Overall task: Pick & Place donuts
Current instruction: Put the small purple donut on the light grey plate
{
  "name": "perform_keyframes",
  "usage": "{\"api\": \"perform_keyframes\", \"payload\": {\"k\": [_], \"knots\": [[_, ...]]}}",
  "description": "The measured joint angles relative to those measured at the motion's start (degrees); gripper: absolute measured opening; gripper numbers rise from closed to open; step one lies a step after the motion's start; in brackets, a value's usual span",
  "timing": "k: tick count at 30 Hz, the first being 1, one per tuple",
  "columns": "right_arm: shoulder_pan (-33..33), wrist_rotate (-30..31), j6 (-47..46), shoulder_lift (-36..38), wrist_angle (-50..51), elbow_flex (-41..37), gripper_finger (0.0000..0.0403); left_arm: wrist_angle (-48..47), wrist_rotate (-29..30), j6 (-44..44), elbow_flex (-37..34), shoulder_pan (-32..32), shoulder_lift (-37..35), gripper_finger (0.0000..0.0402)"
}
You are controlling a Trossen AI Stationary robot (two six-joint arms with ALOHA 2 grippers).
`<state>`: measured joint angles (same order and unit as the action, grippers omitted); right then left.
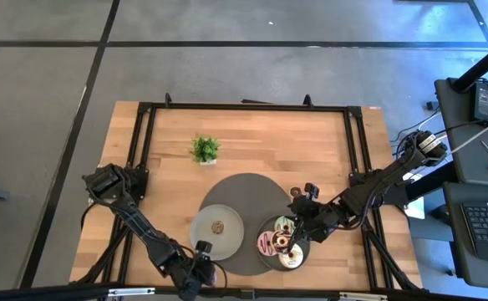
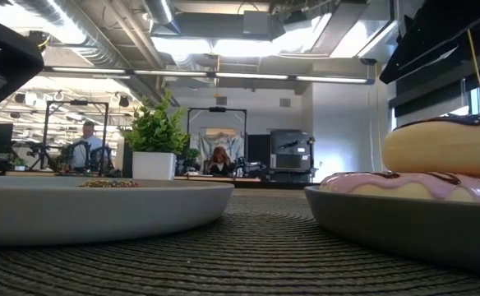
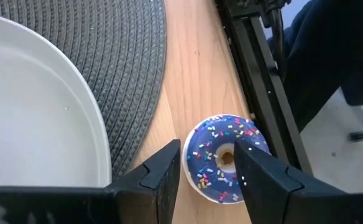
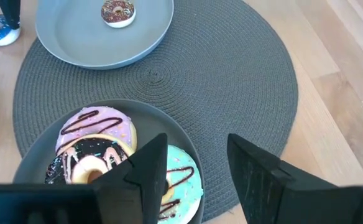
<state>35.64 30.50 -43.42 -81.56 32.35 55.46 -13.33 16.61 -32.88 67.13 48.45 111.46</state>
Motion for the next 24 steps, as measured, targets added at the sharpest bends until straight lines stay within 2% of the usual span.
{"api": "perform_keyframes", "payload": {"k": [24], "knots": [[0.0,-0.1,0.2,0.0,0.0,0.0,0.0168,-0.1,-1.0,-0.3,0.0,-0.1,0.0,0.0143]]}}
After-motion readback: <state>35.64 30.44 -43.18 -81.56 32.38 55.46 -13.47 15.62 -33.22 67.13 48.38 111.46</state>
